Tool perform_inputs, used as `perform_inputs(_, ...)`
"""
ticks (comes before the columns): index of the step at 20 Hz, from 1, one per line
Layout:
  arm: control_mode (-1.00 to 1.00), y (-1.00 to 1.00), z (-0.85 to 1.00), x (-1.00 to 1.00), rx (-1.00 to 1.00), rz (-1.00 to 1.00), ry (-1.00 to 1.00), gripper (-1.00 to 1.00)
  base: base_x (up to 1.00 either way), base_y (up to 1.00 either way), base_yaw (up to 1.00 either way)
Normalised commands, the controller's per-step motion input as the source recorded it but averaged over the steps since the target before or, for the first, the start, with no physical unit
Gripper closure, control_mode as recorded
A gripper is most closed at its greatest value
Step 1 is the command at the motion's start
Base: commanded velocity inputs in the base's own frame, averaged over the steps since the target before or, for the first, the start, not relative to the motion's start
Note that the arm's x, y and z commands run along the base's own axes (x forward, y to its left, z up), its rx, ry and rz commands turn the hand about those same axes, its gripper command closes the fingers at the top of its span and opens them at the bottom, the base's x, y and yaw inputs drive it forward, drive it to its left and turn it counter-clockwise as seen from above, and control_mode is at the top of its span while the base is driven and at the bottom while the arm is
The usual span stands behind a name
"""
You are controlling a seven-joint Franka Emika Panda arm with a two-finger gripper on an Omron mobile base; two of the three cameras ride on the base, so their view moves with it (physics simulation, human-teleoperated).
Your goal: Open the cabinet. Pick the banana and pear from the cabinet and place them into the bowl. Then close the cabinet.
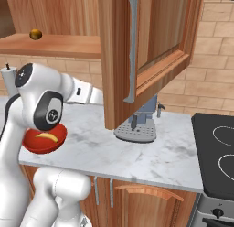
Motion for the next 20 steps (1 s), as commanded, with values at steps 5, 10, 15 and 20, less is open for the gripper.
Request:
perform_inputs(5, -1.0, 0.0, 0.33, -0.14, 0.0, -0.07, -0.16, -1.0, 0.0, 0.0, 0.0)
perform_inputs(10, -1.0, -0.04, 0.34, -0.14, 0.0, 0.0, -0.14, -1.0, 0.0, 0.0, 0.0)
perform_inputs(15, -1.0, 0.0, 0.26, 0.0, 0.0, 0.01, -0.01, -1.0, 0.0, 0.0, 0.0)
perform_inputs(20, -1.0, 0.01, 0.29, 0.04, 0.0, 0.01, 0.0, -1.0, 0.0, 0.0, 0.0)
